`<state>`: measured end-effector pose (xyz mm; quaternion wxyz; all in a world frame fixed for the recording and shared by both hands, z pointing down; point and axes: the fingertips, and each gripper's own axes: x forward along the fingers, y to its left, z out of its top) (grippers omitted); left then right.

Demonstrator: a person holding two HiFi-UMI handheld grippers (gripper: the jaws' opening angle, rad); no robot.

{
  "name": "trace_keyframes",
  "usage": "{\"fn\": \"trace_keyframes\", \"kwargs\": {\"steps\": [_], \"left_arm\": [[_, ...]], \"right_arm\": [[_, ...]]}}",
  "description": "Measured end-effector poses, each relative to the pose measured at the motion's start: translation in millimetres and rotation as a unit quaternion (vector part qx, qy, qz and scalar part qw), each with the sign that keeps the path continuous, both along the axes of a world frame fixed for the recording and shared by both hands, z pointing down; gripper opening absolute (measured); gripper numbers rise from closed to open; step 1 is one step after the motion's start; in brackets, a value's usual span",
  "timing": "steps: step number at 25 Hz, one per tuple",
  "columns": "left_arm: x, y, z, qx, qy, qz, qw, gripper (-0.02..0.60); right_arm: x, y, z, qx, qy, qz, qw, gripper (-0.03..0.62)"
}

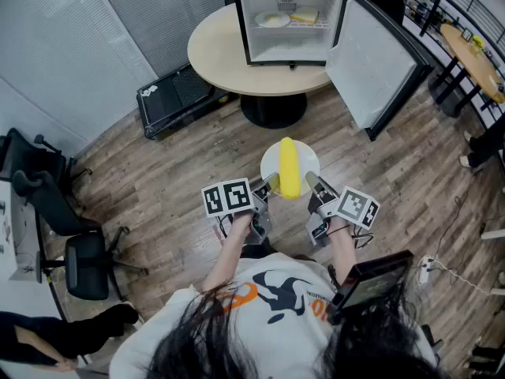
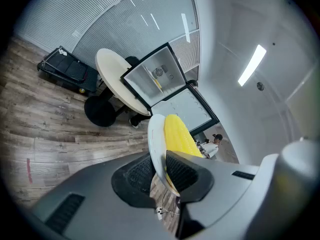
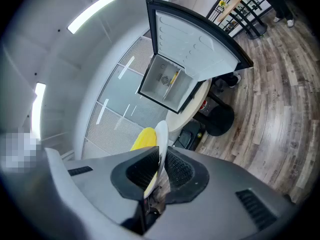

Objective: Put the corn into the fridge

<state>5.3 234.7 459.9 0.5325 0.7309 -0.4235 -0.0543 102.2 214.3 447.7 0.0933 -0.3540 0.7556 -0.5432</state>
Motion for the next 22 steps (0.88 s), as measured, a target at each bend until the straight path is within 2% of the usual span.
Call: {"fn": "trace_keyframes", "kwargs": {"steps": [11,22], "left_arm": [[-23.9,-8.5,2.0,0.000,0.000,0.015,0.9999,0.057],[-66.2,-17.1,9.1,-0.002,-0.002,0.038,0.9993,0.057]], "right_arm": [[-22.8,-5.0,2.0,0.006,0.009,0.016,1.000,0.037],[-64.7,-9.3,11.5,-0.002,0.010,0.036,0.999,0.039]]}}
